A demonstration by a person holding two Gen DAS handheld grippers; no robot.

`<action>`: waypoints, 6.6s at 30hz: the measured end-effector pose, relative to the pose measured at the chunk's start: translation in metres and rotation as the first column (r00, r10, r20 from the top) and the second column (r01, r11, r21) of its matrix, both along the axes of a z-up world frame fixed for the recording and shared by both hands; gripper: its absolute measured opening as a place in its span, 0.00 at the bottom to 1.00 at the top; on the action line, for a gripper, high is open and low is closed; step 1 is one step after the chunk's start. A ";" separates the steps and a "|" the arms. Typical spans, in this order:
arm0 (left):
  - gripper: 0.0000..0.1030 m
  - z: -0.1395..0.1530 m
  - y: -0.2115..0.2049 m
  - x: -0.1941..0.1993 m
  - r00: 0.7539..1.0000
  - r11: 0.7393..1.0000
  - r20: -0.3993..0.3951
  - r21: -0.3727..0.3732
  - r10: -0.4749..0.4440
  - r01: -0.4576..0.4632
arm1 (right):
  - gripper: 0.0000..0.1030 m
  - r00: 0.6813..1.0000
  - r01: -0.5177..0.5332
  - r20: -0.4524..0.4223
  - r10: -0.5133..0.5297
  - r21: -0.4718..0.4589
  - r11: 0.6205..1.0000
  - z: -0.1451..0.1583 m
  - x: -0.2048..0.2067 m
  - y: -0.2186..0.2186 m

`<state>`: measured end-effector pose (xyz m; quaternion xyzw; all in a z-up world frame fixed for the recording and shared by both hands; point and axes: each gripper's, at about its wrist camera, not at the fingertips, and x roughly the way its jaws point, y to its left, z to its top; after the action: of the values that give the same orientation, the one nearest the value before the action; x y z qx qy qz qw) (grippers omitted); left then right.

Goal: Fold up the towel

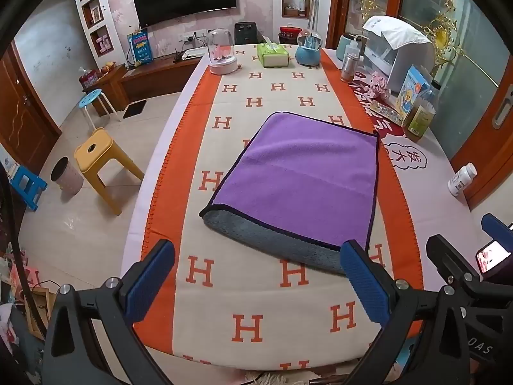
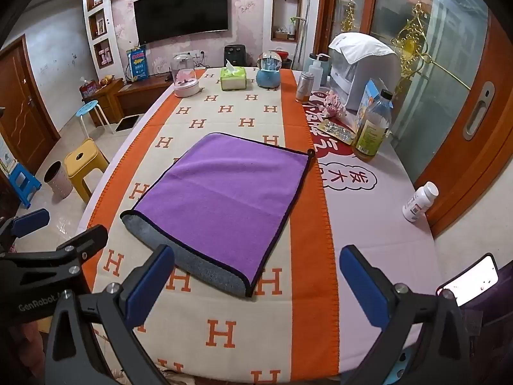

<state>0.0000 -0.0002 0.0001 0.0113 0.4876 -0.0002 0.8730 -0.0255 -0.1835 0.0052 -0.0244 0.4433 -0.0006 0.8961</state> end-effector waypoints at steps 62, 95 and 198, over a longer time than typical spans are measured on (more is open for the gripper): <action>0.99 -0.011 0.008 0.015 0.999 1.000 -0.040 0.014 -0.019 0.020 | 1.00 1.000 0.021 -0.020 -0.021 -0.011 1.000 -0.003 0.012 0.004; 0.99 -0.014 0.020 0.047 0.993 0.993 -0.022 0.040 -0.113 0.114 | 0.98 0.996 0.070 -0.046 -0.070 -0.004 0.998 -0.012 0.017 0.023; 0.05 -0.176 0.058 0.156 0.533 0.584 -0.368 -0.031 -0.762 0.811 | 0.05 0.866 -0.276 -0.338 0.368 0.292 0.916 -0.161 0.068 -0.003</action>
<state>0.1565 0.0576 -0.1760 0.2922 0.5721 -0.3606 0.6762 0.0421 -0.1865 -0.1561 0.0074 0.5975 0.2068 0.7747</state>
